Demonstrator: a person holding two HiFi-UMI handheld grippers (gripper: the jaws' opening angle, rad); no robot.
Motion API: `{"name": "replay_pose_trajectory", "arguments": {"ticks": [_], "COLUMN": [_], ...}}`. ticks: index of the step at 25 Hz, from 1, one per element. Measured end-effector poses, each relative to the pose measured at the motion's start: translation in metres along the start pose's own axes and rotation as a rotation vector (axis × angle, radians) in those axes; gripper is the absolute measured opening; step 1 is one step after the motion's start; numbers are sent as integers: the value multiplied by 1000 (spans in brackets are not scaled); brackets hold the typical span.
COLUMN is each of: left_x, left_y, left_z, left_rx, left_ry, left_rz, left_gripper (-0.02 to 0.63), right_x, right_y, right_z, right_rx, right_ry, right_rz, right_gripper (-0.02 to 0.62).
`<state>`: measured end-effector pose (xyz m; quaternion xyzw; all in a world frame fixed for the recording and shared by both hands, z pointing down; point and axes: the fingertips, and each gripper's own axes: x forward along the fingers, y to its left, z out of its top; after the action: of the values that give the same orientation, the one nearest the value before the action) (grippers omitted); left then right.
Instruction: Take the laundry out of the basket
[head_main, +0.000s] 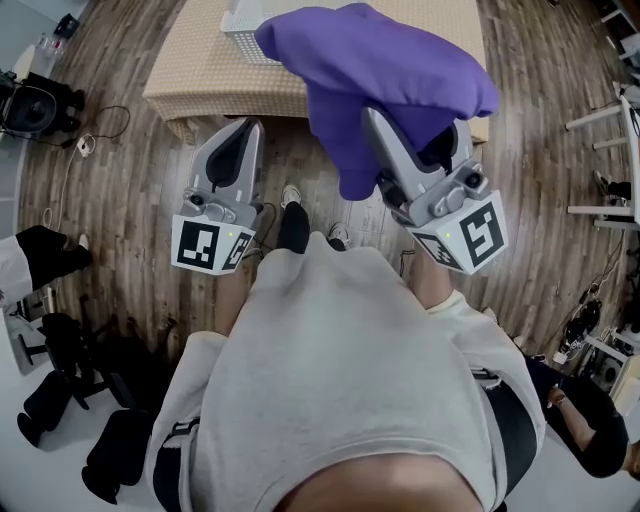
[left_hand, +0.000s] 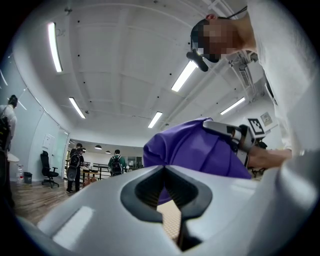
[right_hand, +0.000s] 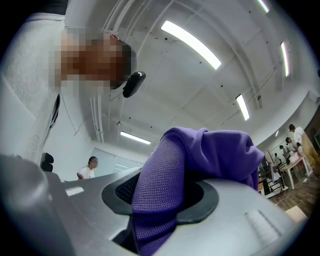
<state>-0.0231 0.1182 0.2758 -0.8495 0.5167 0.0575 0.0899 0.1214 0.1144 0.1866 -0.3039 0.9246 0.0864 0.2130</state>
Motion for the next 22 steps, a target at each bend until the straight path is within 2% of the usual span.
{"name": "replay_pose_trajectory", "arguments": {"ticks": [7,14,18,22], "left_x": [-21,-40,-73,-103], "left_y": [-10,-16,-8,-7], "left_z": [10,19,22,23], "left_rx": [-11,-41,-61,-83], "left_ry": [-21,-46,-38,-38], "left_rz": [-41,-123,-148,-168], "left_gripper": [11,11,11,11], "right_x": [-14,-19,-23,-40], "right_y": [35,74,104,126], "right_z": [7,14,0,-31], "right_rx": [-28,-98,-115,-105], "right_ry": [20,54,116,210], "right_rz": [-22,-72,-126,-195], "right_gripper": [176,176,176,176]}}
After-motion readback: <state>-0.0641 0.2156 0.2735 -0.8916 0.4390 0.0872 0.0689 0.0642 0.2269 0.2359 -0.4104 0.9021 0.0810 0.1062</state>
